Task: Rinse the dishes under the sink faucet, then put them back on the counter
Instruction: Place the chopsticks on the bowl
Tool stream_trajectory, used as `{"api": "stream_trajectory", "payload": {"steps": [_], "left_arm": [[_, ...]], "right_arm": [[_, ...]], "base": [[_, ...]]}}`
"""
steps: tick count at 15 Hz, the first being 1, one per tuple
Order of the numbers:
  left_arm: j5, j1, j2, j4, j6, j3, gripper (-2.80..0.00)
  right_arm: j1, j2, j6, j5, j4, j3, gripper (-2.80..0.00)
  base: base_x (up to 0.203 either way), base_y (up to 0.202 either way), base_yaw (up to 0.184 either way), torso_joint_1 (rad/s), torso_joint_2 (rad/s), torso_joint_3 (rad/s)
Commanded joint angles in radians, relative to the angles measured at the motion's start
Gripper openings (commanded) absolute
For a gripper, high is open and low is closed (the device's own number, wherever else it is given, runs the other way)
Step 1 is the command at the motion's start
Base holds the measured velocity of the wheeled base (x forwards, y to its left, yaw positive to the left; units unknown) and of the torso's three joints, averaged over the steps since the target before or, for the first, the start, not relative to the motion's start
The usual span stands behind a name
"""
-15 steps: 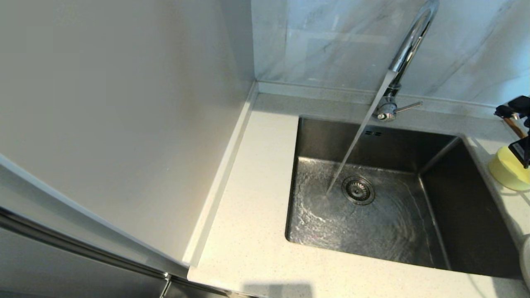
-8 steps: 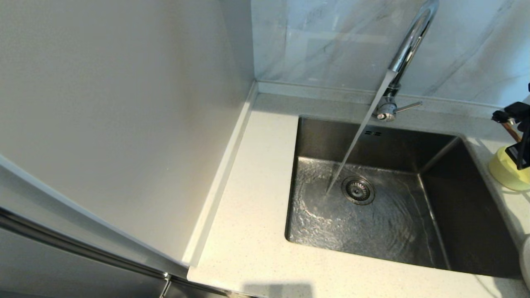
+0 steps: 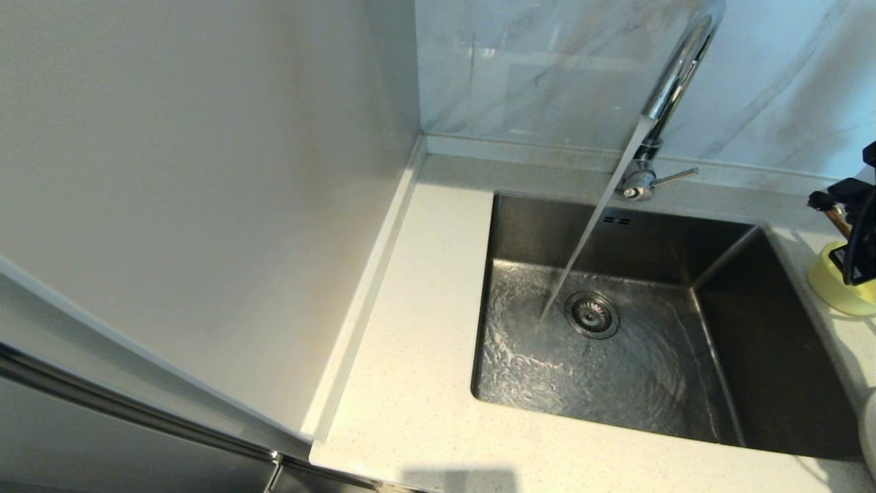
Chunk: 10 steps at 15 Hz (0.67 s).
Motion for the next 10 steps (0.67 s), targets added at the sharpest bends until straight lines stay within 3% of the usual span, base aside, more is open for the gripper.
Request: {"api": "stream_trajectory", "payload": {"steps": [1, 4, 5, 10], "left_arm": [[0.0, 0.0, 0.0, 0.0, 0.0, 0.0, -2.8], [0.0, 0.0, 0.0, 0.0, 0.0, 0.0, -2.8], [-0.001, 0.0, 0.0, 0.0, 0.0, 0.0, -2.8], [0.0, 0.0, 0.0, 0.0, 0.0, 0.0, -2.8]], "right_arm": [[0.0, 0.013, -0.004, -0.006, 0.003, -0.009, -2.8], [0.001, 0.019, -0.005, -0.026, 0.004, -0.007, -2.8], [0.001, 0.019, -0.005, -0.026, 0.004, -0.007, 0.0], [0.001, 0.015, -0.004, -0.024, 0.004, -0.006, 0.0]], "base": [[0.0, 0.0, 0.0, 0.0, 0.0, 0.0], [0.0, 0.0, 0.0, 0.0, 0.0, 0.0], [0.0, 0.0, 0.0, 0.0, 0.0, 0.0], [0.0, 0.0, 0.0, 0.0, 0.0, 0.0]]}}
